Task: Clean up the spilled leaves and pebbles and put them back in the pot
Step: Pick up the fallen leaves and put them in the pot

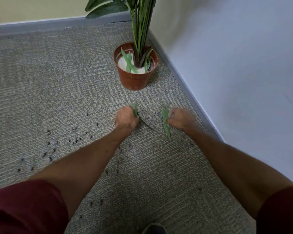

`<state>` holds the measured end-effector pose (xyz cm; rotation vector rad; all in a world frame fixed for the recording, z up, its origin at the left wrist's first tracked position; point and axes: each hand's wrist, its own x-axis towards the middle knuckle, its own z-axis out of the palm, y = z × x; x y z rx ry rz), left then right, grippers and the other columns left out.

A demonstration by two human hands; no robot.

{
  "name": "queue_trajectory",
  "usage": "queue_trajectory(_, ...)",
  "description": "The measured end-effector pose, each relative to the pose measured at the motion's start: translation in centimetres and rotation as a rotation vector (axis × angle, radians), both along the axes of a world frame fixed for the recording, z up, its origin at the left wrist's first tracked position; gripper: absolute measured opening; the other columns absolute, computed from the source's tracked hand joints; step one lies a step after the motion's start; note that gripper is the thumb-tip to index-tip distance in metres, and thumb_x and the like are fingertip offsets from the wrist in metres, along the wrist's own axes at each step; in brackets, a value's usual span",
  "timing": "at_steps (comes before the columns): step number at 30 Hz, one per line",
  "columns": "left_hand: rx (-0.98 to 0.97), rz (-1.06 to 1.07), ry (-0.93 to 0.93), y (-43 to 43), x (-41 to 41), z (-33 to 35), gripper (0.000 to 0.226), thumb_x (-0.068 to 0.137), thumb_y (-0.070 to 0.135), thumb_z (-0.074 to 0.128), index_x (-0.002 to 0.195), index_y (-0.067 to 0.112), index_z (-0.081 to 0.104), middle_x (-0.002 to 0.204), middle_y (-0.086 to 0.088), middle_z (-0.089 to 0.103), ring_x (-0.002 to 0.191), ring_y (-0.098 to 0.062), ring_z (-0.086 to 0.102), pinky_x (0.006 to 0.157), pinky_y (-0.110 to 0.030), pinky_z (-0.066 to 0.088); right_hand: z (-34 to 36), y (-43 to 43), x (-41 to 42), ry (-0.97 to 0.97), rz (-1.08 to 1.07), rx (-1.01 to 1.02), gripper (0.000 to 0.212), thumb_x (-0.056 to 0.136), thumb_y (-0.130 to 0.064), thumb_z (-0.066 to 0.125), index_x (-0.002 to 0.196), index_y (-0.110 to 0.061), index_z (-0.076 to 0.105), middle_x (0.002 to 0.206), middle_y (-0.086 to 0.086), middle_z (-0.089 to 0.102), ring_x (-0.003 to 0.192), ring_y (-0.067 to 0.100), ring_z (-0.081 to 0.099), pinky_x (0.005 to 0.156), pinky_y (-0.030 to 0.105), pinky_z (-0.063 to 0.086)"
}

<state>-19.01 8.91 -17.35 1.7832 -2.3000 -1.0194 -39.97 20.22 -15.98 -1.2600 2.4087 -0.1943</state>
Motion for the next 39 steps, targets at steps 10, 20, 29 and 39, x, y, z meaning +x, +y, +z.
queue_trajectory(10, -0.053, -0.092, -0.172, 0.7, -2.3, -0.1, 0.033, 0.097, 0.027, 0.078, 0.117, 0.004, 0.067, 0.090, -0.006, 0.067, 0.078, -0.021, 0.069, 0.058, -0.029, 0.057, -1.1, -0.9, 1.3, 0.188, 0.079, 0.175, 0.035, 0.089, -0.045, 0.077, 0.102, -0.017, 0.061, 0.091, 0.001, 0.065, 0.091, 0.023, 0.065, 0.084, 0.038, 0.052)
queue_trajectory(20, -0.070, -0.098, -0.137, 0.5, -3.7, -0.2, 0.025, 0.092, 0.023, 0.083, 0.102, 0.005, 0.068, 0.069, 0.000, 0.055, 0.055, -0.011, 0.050, 0.040, -0.023, 0.034, -1.0, -1.2, 2.4, 0.187, 0.020, 0.167, 0.035, 0.090, -0.038, 0.082, 0.100, -0.019, 0.053, 0.084, -0.003, 0.054, 0.090, 0.021, 0.059, 0.080, 0.036, 0.044)
queue_trajectory(29, 0.132, -0.035, 0.001, -1.2, -1.4, 1.7, 0.025, 0.098, 0.030, 0.073, 0.093, 0.005, 0.072, 0.075, -0.006, 0.073, 0.061, -0.020, 0.075, 0.051, -0.035, 0.063, 1.9, -0.4, -0.5, -0.077, -0.078, 0.120, 0.020, 0.094, -0.027, 0.075, 0.099, -0.012, 0.062, 0.090, 0.005, 0.065, 0.089, 0.023, 0.067, 0.086, 0.043, 0.061)
queue_trajectory(39, -0.043, 0.123, 0.354, -6.3, 0.1, 8.6, 0.016, 0.099, 0.022, 0.070, 0.093, 0.011, 0.080, 0.080, -0.005, 0.078, 0.066, -0.014, 0.071, 0.057, -0.027, 0.059, 8.4, -6.7, -2.0, -0.617, -0.262, -0.159, 0.006, 0.096, -0.009, 0.074, 0.098, -0.004, 0.072, 0.059, 0.001, 0.069, 0.035, 0.004, 0.050, 0.031, 0.018, 0.037)
